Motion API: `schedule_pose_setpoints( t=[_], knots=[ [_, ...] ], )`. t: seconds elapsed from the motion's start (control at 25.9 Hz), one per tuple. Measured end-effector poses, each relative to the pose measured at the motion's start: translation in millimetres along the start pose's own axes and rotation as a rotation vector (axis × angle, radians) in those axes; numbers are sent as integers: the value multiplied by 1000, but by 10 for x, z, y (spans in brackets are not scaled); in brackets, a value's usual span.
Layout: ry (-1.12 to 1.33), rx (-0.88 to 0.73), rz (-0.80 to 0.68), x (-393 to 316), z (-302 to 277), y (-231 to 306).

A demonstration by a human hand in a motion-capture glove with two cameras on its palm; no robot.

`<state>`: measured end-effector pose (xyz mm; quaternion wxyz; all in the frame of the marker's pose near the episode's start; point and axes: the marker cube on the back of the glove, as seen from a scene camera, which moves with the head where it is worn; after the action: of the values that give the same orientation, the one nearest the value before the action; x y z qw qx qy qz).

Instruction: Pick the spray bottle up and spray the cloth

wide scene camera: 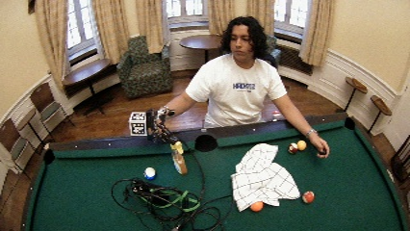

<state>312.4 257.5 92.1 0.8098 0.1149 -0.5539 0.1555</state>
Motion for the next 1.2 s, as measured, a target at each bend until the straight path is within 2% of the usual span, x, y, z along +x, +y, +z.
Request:
schedule_pose_setpoints(
  t=[0.46, 0.73, 0.97, 1.2],
  knots=[
    [-60, 300, -55, 33, -164, -96],
    [-112, 314, -51, 70, -158, -110],
    [-71, 460, -20, 189, -246, -64],
    [-84, 388, 47, 299, -200, -146]
  ],
)
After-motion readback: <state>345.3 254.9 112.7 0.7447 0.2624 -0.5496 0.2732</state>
